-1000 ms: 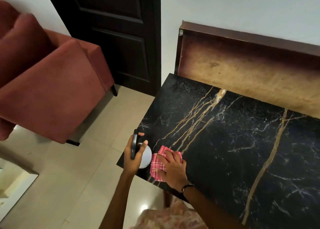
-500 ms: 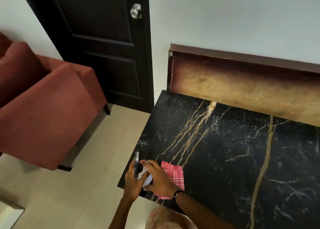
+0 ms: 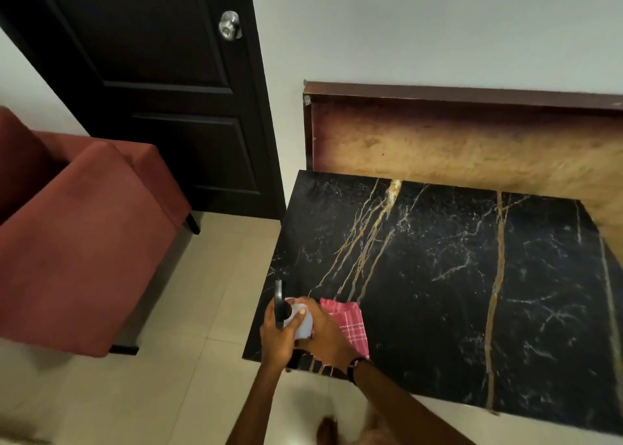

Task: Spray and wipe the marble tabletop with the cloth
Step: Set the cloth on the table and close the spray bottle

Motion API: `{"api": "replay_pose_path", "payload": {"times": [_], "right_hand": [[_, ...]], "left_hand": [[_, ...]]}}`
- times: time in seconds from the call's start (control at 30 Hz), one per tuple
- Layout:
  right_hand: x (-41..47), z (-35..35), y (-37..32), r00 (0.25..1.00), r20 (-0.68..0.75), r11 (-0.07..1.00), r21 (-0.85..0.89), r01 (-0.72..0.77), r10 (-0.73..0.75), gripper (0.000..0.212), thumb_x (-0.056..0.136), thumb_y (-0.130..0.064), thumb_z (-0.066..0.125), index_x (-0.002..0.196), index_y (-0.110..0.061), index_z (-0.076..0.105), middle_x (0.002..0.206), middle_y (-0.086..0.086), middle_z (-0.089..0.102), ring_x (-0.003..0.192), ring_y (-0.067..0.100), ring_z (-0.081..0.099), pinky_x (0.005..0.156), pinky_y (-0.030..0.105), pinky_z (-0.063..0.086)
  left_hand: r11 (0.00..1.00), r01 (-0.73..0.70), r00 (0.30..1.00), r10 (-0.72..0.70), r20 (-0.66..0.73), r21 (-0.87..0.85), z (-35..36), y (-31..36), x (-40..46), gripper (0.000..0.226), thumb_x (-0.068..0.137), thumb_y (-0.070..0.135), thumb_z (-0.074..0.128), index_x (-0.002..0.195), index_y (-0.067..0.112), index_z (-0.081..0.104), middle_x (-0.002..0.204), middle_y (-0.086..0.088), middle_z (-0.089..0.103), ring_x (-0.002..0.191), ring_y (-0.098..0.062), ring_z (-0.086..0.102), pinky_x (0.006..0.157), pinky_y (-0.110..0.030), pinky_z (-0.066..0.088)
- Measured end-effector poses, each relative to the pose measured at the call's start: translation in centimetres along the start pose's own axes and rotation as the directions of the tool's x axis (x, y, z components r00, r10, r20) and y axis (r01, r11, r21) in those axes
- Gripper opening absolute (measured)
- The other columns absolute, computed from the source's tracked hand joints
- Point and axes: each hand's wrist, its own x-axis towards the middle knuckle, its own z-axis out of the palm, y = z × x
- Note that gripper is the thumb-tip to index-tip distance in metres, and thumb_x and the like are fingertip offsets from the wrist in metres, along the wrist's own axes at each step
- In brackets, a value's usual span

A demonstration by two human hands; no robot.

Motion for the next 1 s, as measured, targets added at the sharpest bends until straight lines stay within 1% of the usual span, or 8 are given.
{"api": "replay_pose_path", "payload": {"times": [0.1, 0.2, 0.3, 0.43, 0.57, 0.7, 0.87, 1.0], "right_hand": [[-0.7, -0.5, 0.1, 0.979, -0.202, 0.999, 0.023, 0.025, -0.020, 0.062, 0.094, -0.013, 0.059, 0.144, -0.013, 0.023, 0.148, 0.016, 0.034, 0.108, -0.009, 0.054, 0.105, 0.024, 0.040], [-1.9, -1.7, 1.2, 0.921, -0.376, 0.970, -0.242, 0.011, -0.104, 0.086, 0.079, -0.058, 0.064, 0.138, -0.009, 0.025, 0.140, 0.008, 0.039, 0.116, -0.004, 0.050, 0.105, 0.021, 0.041], [-3.5, -4.0, 1.4, 0.938, -0.347, 0.999, -0.037, -0.040, 0.025, 0.066, 0.091, -0.019, 0.064, 0.143, -0.008, 0.026, 0.147, 0.010, 0.037, 0.116, -0.021, 0.042, 0.098, 0.004, 0.036], [-7.3, -7.3, 1.0, 0.923, -0.384, 0.999, -0.018, -0.048, 0.037, 0.070, 0.084, -0.031, 0.073, 0.144, -0.022, 0.036, 0.144, -0.003, 0.045, 0.131, 0.003, 0.043, 0.112, 0.032, 0.036], [-12.9, -11.1, 1.5, 0.899, -0.437, 0.999, -0.016, -0.029, 0.019, 0.071, 0.074, -0.036, 0.078, 0.133, -0.034, 0.040, 0.134, -0.009, 0.052, 0.123, 0.002, 0.049, 0.105, 0.027, 0.043], [-19.2, -14.9, 4.5, 0.871, -0.491, 0.991, -0.118, -0.065, -0.002, 0.087, 0.074, -0.033, 0.079, 0.142, -0.030, 0.024, 0.144, -0.012, 0.031, 0.132, -0.003, 0.025, 0.107, 0.005, 0.019], [-27.0, -19.3, 8.5, 0.782, -0.621, 0.975, -0.146, -0.168, 0.042, 0.093, 0.076, -0.035, 0.076, 0.149, -0.018, 0.021, 0.154, -0.002, 0.023, 0.138, 0.010, 0.033, 0.112, 0.039, 0.037], [-32.5, -22.6, 11.1, 0.701, -0.709, 0.962, -0.131, -0.240, 0.078, 0.094, 0.077, -0.030, 0.076, 0.150, -0.021, 0.016, 0.152, -0.002, 0.023, 0.131, 0.014, 0.042, 0.104, 0.040, 0.045]], "left_hand": [[0.999, -0.023, 0.999, 0.022, 0.031, 0.030, 0.7, 1.3, -0.6, 0.069, 0.077, 0.040, 0.072, 0.134, 0.013, 0.045, 0.128, -0.014, 0.058, 0.118, -0.033, 0.055, 0.097, -0.041, 0.048], [0.997, -0.054, 0.998, 0.051, 0.044, 0.059, 2.0, 2.4, -1.3, 0.070, 0.076, 0.044, 0.071, 0.135, 0.016, 0.045, 0.131, -0.013, 0.057, 0.121, -0.032, 0.054, 0.103, -0.047, 0.045], [0.994, -0.065, 0.997, 0.061, 0.050, 0.084, 4.2, 3.1, -2.5, 0.075, 0.075, 0.047, 0.072, 0.138, 0.020, 0.042, 0.138, -0.010, 0.051, 0.125, -0.032, 0.050, 0.105, -0.051, 0.043], [0.979, -0.193, 0.976, 0.183, 0.120, 0.072, 8.0, 3.9, -5.1, 0.066, 0.065, 0.054, 0.070, 0.120, 0.023, 0.052, 0.125, -0.004, 0.062, 0.114, -0.025, 0.060, 0.102, -0.049, 0.046], [0.943, -0.298, 0.944, 0.269, 0.192, 0.144, 13.7, 4.0, -9.2, 0.072, 0.074, 0.050, 0.067, 0.134, 0.017, 0.043, 0.131, -0.008, 0.057, 0.122, -0.027, 0.054, 0.105, -0.049, 0.043], [0.948, -0.275, 0.952, 0.244, 0.187, 0.162, 20.8, 3.5, -14.3, 0.080, 0.077, 0.056, 0.064, 0.143, 0.022, 0.033, 0.138, -0.008, 0.051, 0.127, -0.031, 0.048, 0.104, -0.048, 0.043], [0.908, -0.348, 0.920, 0.284, 0.271, 0.232, 29.8, 2.8, -19.9, 0.066, 0.078, 0.061, 0.059, 0.134, 0.031, 0.041, 0.147, -0.002, 0.043, 0.129, -0.031, 0.045, 0.101, -0.054, 0.044], [0.843, -0.467, 0.858, 0.359, 0.367, 0.268, 35.6, 2.7, -24.4, 0.052, 0.080, 0.059, 0.058, 0.123, 0.032, 0.049, 0.142, 0.003, 0.049, 0.124, -0.026, 0.052, 0.101, -0.048, 0.045]]}}
